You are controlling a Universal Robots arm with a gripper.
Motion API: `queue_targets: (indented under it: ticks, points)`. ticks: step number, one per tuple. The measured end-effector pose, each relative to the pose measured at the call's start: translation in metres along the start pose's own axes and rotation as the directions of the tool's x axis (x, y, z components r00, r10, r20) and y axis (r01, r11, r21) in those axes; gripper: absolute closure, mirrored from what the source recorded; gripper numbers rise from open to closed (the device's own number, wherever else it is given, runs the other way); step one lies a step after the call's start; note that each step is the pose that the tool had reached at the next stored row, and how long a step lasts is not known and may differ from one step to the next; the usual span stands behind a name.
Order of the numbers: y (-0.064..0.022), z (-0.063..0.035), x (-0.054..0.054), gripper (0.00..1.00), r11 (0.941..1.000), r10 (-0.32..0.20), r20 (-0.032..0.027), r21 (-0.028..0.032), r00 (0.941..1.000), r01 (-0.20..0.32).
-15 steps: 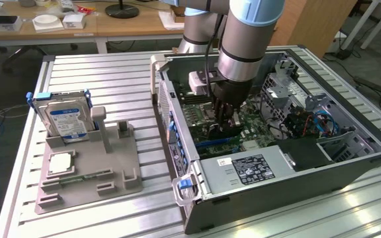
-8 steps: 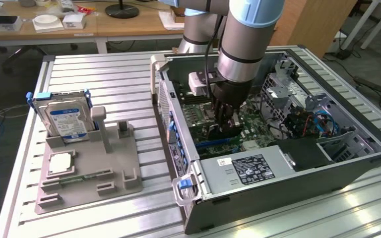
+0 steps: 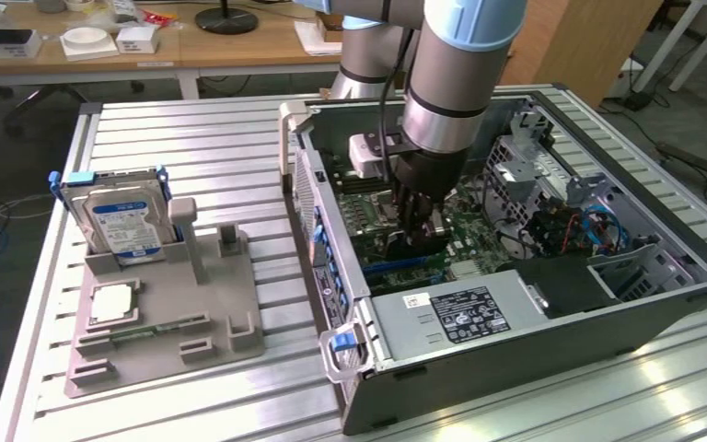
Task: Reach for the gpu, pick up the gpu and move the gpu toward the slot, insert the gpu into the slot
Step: 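Insert the gpu into the slot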
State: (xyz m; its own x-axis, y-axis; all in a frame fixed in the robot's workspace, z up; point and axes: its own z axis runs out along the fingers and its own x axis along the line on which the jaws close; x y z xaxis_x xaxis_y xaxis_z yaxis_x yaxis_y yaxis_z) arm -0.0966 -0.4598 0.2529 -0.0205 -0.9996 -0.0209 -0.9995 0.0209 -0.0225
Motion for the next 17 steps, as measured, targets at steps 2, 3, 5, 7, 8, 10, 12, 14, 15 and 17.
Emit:
queue_targets:
  ticks: [2,3,5,7,8,10,12,14,15,17]
  points:
    - [0.0003,0.0001,0.0000,0.74,1.0000,0.000,0.0001,0.0000,1.0000,0.000]
    - [0.0004,0.0001,0.0000,0.74,1.0000,0.000,0.0001,0.0000,1.0000,0.000]
    - [0.0006,0.0001,0.0000,0.74,1.0000,0.000,0.0000,0.0000,1.0000,0.000]
    - [0.0013,0.0002,0.0000,0.74,1.0000,0.000,0.0001,0.0001,1.0000,0.000]
    - [0.0015,0.0002,0.0000,0.74,1.0000,0.000,0.0001,0.0001,1.0000,0.000]
    - [0.0017,0.0004,0.0001,0.74,1.0000,0.000,0.0000,0.0000,1.0000,0.000]
    - [0.0021,0.0011,0.0001,0.74,1.0000,0.000,0.0000,0.0000,1.0000,0.000]
    - [0.0022,0.0017,0.0001,0.74,1.0000,0.000,-0.0001,-0.0001,1.0000,0.000]
    - [0.0022,0.0019,0.0001,0.74,1.0000,0.000,-0.0001,-0.0002,1.0000,0.000]
    - [0.0022,0.0024,0.0001,0.74,1.0000,0.000,0.0000,-0.0001,1.0000,0.000]
